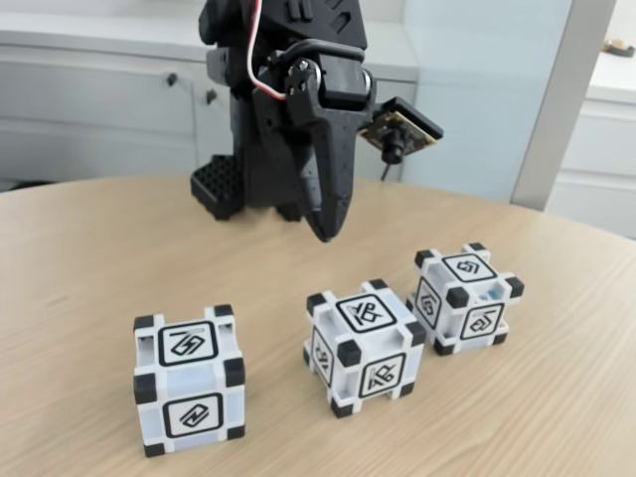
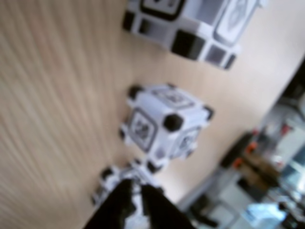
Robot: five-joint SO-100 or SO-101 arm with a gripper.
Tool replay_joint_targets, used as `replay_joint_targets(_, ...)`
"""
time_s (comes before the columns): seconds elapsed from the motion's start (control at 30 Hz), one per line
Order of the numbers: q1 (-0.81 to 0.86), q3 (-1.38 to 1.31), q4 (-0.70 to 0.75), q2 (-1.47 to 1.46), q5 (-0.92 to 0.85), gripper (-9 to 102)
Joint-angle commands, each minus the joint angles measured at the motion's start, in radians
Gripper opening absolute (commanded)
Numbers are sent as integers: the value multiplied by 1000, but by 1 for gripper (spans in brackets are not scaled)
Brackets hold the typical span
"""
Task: Stack cubes from left to right.
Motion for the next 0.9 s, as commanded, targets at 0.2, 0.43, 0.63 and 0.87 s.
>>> replay_joint_targets(0.2,2,-14,-5,0,155,0)
replay_joint_targets(0.43,2,-14,-5,0,153,0)
replay_joint_targets(0.63,5,-14,-18,-12,144,0)
replay_joint_targets(0.87,6,-124,-21,-209,127,0)
